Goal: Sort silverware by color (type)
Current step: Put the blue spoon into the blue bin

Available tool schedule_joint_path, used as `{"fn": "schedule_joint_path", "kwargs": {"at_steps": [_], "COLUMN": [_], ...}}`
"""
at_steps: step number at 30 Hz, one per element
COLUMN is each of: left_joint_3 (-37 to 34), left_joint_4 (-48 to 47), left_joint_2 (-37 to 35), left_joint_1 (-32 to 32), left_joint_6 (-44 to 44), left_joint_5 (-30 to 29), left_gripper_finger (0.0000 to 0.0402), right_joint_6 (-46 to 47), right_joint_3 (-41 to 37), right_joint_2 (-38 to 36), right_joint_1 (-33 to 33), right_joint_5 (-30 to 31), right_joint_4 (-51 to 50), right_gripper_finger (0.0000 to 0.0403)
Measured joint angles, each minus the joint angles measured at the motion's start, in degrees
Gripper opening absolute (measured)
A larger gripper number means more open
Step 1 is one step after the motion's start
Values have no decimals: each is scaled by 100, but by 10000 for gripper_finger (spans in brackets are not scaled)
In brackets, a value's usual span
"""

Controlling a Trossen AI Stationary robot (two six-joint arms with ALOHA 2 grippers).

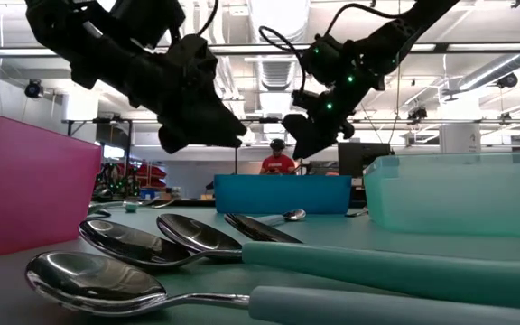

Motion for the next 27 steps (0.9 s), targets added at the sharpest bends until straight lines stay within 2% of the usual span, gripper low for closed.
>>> {"fn": "schedule_joint_path", "kwargs": {"at_steps": [3, 7, 12, 18, 23, 27], "left_joint_3": [2, 4, 115, 745, 1605, 2286], "left_joint_4": [-101, -120, -134, -381, -1407, -2793], "left_joint_2": [19, 21, 150, 869, 1217, 1209], "left_joint_1": [-9, -91, -276, -363, -361, -363], "left_joint_6": [-190, -323, -373, -351, -190, 197], "left_joint_5": [253, 287, 252, 461, 653, -2], "left_gripper_finger": [125, 125, 125, 125, 125, 125], "right_joint_6": [286, 492, 609, 606, 620, 604], "right_joint_3": [-2, 2, 0, 0, 0, -2], "right_joint_2": [-189, -630, -1067, -1347, -1497, -1599], "right_joint_1": [7, 57, 221, 513, 697, 768], "right_joint_5": [-108, -433, -686, -686, -680, -644], "right_joint_4": [-382, -937, -1627, -2173, -2705, -3203], "right_gripper_finger": [162, 180, 182, 176, 176, 173]}}
